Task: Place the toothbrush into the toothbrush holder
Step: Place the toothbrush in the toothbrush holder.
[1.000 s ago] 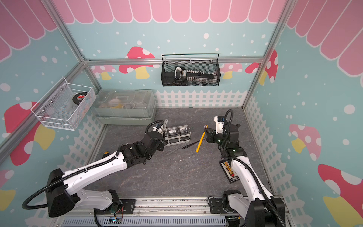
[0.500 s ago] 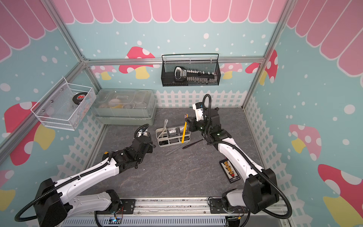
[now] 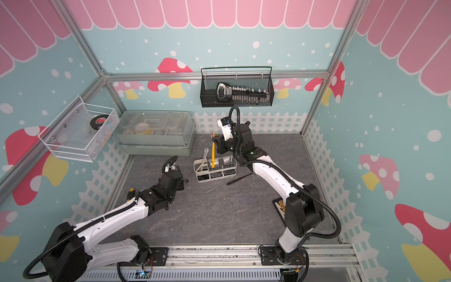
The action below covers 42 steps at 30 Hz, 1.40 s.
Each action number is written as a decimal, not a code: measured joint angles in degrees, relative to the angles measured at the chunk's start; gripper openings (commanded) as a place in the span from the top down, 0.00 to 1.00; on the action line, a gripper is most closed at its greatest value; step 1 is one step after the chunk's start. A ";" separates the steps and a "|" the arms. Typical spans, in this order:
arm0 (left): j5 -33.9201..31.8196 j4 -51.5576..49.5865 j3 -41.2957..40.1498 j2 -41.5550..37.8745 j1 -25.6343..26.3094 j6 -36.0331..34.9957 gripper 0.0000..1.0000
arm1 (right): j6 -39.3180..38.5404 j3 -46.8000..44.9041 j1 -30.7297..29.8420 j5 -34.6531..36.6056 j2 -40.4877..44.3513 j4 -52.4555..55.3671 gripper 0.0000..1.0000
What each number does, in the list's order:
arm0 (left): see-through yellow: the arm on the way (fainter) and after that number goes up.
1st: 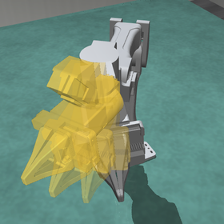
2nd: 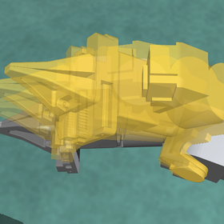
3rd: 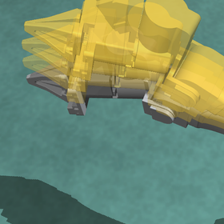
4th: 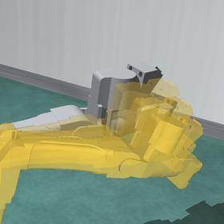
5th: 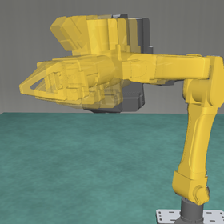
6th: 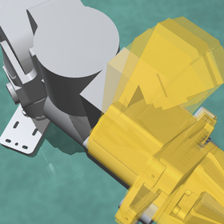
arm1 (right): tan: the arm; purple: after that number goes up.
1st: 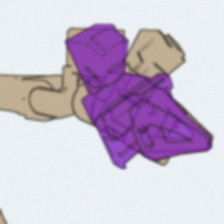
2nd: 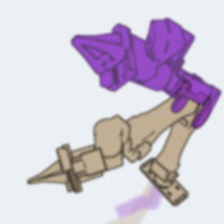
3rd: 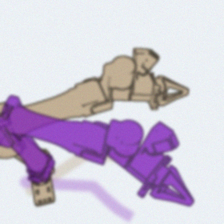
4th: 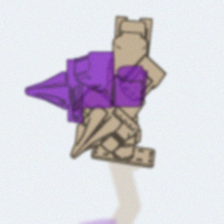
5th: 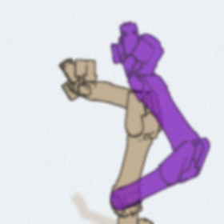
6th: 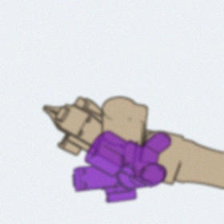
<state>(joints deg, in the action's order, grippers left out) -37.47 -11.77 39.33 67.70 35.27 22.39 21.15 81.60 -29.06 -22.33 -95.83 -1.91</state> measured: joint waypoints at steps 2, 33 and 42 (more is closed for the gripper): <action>0.00 0.63 -0.50 0.00 -0.44 0.11 0.73 | -0.20 1.29 0.00 -0.26 -1.77 -0.11 1.00; 2.40 3.08 -2.19 0.76 -3.85 1.49 0.73 | -7.96 -4.85 -2.78 -1.18 -8.55 -22.60 1.00; 3.50 3.34 -2.34 0.76 -4.09 1.49 0.73 | -8.59 -6.23 -2.82 -0.98 -7.39 -27.82 1.00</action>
<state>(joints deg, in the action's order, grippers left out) -33.98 -8.43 36.99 68.47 31.18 23.88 12.56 75.37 -31.88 -23.31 -103.22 -29.74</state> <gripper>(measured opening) 0.272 0.048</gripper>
